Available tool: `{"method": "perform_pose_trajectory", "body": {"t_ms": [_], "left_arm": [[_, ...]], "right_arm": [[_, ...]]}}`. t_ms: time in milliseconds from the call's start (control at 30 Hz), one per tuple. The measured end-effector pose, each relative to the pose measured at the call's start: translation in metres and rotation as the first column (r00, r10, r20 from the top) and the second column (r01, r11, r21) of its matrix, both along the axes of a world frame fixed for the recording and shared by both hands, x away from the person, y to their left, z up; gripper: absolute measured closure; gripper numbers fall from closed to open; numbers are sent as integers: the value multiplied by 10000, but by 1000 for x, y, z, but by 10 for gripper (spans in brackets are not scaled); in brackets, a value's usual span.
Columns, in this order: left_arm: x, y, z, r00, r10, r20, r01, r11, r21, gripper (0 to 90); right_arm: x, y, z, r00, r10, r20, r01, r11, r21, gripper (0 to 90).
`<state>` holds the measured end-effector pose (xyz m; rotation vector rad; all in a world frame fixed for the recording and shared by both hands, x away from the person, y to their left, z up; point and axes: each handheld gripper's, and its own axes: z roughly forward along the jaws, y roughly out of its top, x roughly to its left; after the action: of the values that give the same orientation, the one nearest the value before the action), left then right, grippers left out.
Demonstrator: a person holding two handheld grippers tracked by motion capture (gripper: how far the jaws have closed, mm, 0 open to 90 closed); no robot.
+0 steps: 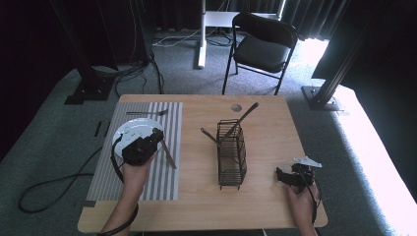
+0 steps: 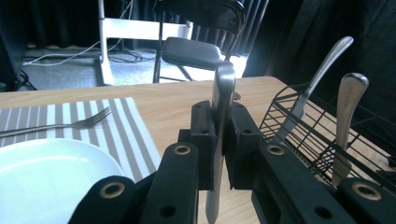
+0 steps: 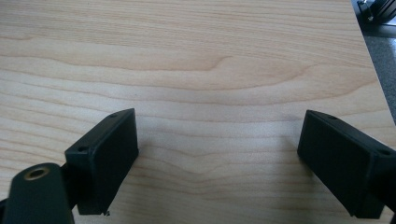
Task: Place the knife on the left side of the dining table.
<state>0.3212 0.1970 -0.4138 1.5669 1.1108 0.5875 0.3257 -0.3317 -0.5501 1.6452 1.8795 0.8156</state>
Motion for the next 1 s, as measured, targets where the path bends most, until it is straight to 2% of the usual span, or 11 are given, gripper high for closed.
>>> {"method": "perform_pose_trajectory", "body": {"t_ms": [167, 200, 333, 533, 667, 867, 933, 1000], "left_arm": [[-2, 4, 0, 9997, 221, -56, -220, 9997, 75, 822], [-2, 8, -1, 9996, 268, -121, -270, 9996, -104, 822], [-3, 18, -2, 9978, 659, 8, -659, 9976, -189, 799], [-7, 33, -6, 9942, 1073, -60, -1073, 9942, -101, 773], [-11, 45, -12, 9878, 1543, -199, -1547, 9878, -186, 761], [-14, 64, -25, 9775, 2017, -613, -2052, 9771, -558, 746], [-14, 70, -30, 9763, 2056, -676, -2100, 9755, -661, 735], [-15, 74, -35, 9755, 2108, -632, -2142, 9753, -531, 721]], "right_arm": [[0, 0, 0, 10000, -1, 0, 1, 10000, -1, 117], [0, 0, 0, 10000, 0, 0, 0, 10000, 0, 117], [0, 0, 0, 10000, 3, 3, -3, 10000, -3, 117], [0, 0, 0, 10000, 3, 3, -3, 10000, -5, 117], [0, 0, 0, 10000, -5, -4, 5, 10000, 5, 117], [0, 0, 0, 10000, -6, -3, 6, 10000, 4, 117], [0, 0, 0, 10000, -4, -12, 4, 10000, -5, 117], [0, 0, 0, 10000, -4, -14, 4, 10000, -6, 117]]}}
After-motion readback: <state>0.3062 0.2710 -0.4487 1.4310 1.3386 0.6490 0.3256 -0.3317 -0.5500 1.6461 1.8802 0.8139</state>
